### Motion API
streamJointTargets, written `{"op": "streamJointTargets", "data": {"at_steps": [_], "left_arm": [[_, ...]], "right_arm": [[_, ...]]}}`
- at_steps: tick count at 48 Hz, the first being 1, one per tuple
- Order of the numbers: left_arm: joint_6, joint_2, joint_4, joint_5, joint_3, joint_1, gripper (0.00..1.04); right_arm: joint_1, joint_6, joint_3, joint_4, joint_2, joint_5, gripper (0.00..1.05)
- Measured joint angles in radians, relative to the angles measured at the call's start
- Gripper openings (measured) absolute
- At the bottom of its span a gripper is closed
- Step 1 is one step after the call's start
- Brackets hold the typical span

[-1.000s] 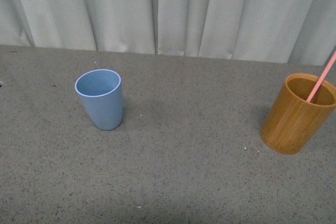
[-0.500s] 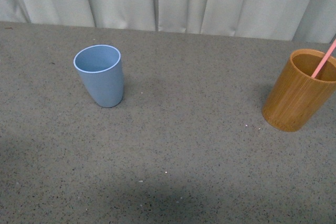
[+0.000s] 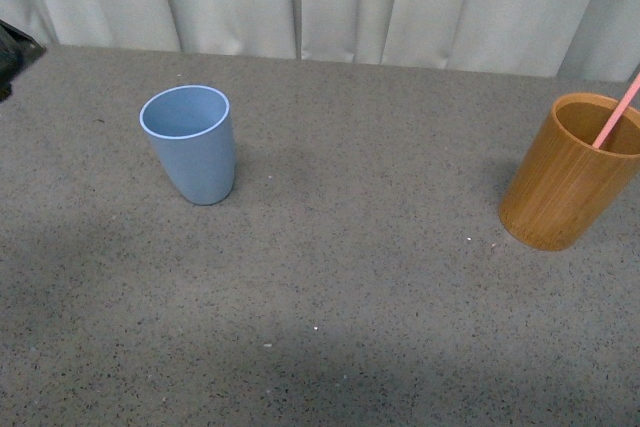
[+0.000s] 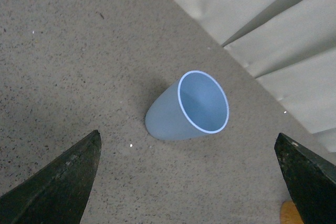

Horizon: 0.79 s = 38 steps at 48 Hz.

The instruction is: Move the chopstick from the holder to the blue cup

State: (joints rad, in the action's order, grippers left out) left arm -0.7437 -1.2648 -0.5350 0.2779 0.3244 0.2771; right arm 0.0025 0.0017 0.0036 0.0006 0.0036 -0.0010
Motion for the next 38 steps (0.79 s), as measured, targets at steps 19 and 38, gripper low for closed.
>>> {"op": "streamJointTargets", "data": {"at_steps": [19,38], "left_arm": [[-0.081,-0.280,0.092,-0.011,0.214,0.041,0.98],[-0.100,-0.440,0.184,0.000,0.345,0.056,0.98]], "right_arm": [[0.000,0.000,0.000,0.000,0.000,0.000,0.95],[0.000,0.000,0.000,0.000,0.000,0.000,0.95]]}}
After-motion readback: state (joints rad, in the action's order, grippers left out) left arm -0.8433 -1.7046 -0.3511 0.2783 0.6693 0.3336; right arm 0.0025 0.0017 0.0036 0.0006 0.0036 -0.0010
